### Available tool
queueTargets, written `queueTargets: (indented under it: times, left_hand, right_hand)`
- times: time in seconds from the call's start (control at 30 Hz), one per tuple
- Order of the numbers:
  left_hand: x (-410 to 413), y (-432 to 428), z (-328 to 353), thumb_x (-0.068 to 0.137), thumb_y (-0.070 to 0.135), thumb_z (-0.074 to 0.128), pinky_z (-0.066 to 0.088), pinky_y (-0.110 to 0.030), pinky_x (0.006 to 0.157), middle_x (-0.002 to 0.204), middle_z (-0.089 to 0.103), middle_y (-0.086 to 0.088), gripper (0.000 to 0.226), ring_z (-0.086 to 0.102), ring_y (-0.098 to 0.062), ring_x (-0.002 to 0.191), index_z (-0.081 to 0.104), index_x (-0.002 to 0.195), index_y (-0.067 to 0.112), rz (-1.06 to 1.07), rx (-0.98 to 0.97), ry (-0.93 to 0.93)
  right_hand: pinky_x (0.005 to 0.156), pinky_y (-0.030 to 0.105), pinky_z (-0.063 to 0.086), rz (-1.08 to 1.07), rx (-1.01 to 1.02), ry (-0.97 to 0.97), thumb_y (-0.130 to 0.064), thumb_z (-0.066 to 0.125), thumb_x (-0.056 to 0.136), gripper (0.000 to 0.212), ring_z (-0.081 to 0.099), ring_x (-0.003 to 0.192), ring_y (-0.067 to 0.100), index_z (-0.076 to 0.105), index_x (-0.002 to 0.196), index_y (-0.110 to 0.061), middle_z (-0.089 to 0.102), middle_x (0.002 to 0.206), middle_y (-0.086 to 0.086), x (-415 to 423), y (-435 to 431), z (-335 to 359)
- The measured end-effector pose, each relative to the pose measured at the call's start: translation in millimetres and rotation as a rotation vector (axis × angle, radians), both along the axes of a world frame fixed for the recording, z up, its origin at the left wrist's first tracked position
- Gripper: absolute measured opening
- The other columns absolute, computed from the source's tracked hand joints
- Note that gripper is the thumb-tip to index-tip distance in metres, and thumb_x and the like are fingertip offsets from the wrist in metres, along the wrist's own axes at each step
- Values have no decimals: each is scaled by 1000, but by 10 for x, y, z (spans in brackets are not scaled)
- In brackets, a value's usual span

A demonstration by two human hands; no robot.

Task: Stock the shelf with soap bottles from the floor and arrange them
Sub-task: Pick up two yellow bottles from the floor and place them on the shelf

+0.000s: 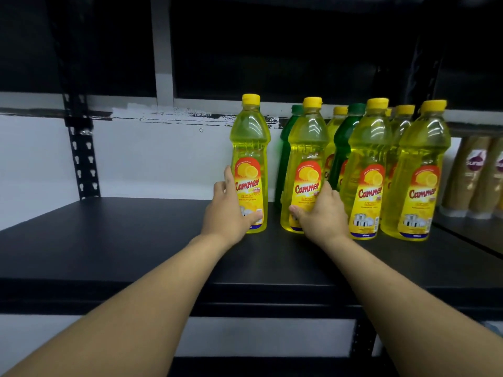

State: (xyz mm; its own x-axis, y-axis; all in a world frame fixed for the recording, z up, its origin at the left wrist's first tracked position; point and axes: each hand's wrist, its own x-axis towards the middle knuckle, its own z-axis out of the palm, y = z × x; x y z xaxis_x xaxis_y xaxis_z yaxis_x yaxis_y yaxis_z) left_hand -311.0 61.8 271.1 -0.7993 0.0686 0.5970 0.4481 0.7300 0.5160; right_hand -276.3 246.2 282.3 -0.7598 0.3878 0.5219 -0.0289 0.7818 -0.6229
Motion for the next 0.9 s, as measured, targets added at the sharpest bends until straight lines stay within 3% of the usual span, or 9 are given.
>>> queueTargets:
  times: [0.33,0.5,0.67,0.9]
  left_hand:
    - [-449,224,-22,78,47,81,51,-42,93,137,39,-10,113,53,-31,122,3,155,19,79,-40,27]
    - [-673,249,-41,79,55,76,49,-46,91,136,43,-12,115,56,-34,118,-3,156,22,95,-101,-8]
    - [-715,168,-104,73,63,76,50,-46,90,133,50,-8,113,58,-31,117,8,155,25,84,-66,22]
    - [-612,162,-97,76,44,82,50,-46,97,156,18,-3,127,42,-30,134,-17,155,31,29,-173,233]
  right_hand:
    - [99,43,48,-106,-25,-45,-38,76,85,84,48,132,32,28,149,-11,42,145,11,-477,-39,39]
    - [101,44,45,-103,-34,-15,-40,76,85,91,46,134,33,22,153,-12,38,149,9,-592,7,-25]
    - [106,42,40,-11,-86,23,-39,80,81,104,43,136,30,13,157,-18,40,149,8,-543,103,-60]
    - [97,42,46,23,12,12,-27,74,89,114,53,125,32,-18,157,-29,45,141,13,-459,42,-93]
